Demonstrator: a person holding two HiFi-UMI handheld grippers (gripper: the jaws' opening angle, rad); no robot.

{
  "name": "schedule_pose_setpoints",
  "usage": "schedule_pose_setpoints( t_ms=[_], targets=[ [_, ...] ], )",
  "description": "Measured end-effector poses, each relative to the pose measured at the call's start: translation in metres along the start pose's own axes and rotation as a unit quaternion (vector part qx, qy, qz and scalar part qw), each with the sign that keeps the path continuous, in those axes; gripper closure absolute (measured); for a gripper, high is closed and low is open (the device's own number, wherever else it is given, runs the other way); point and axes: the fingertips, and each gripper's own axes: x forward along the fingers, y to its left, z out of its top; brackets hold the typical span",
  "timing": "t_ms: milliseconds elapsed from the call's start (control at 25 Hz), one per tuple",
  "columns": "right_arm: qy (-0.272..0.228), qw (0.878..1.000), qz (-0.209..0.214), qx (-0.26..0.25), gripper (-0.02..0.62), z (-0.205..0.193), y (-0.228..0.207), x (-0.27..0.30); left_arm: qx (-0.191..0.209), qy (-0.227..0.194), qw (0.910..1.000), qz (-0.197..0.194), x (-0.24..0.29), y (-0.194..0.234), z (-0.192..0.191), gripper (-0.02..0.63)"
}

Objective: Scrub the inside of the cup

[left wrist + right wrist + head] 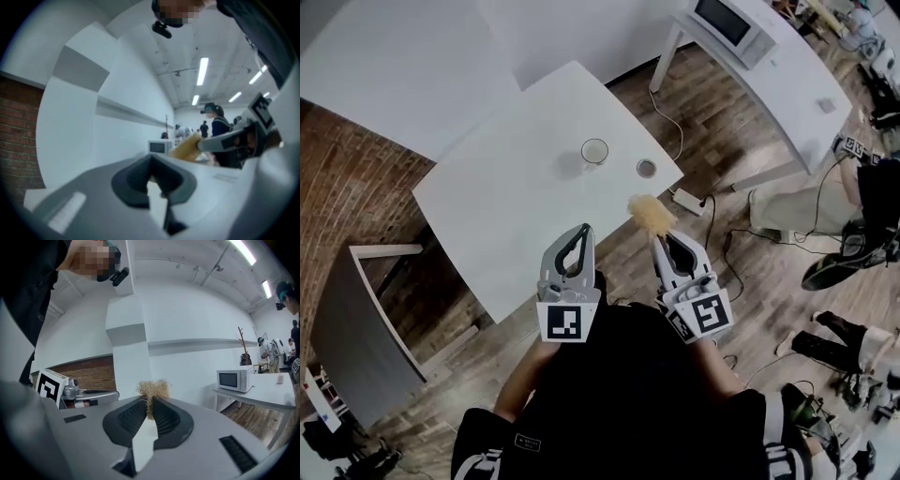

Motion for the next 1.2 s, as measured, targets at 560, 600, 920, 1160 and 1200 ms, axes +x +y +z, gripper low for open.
schedule_pose_setpoints(
  t_ms=[560, 600, 920, 1160, 1200],
  targets=[
    [0.036, 0.999, 0.030, -0.010, 0.561, 0.017, -0.041, 0.113, -0.018, 0.055, 0.9981, 0.022, 0.073, 0.067, -0.053, 0.602],
    [0.040, 0.998, 0.038, -0.009, 0.561, 0.016, -0.045, 0.120, -0.018, 0.060, 0.9977, 0.027, 0.079, 0.070, -0.059, 0.602],
    [0.071, 0.989, 0.133, -0.011, 0.561, -0.004, -0.073, 0.185, -0.029, 0.103, 0.9932, 0.045, 0.120, 0.083, -0.133, 0.601],
    [0.104, 0.973, 0.205, -0.020, 0.561, -0.014, -0.100, 0.225, -0.019, 0.191, 0.9805, 0.043, 0.151, 0.083, -0.203, 0.491],
    [0.110, 0.971, 0.211, -0.018, 0.561, -0.016, -0.103, 0.230, -0.019, 0.203, 0.9780, 0.042, 0.155, 0.083, -0.215, 0.491]
  ],
)
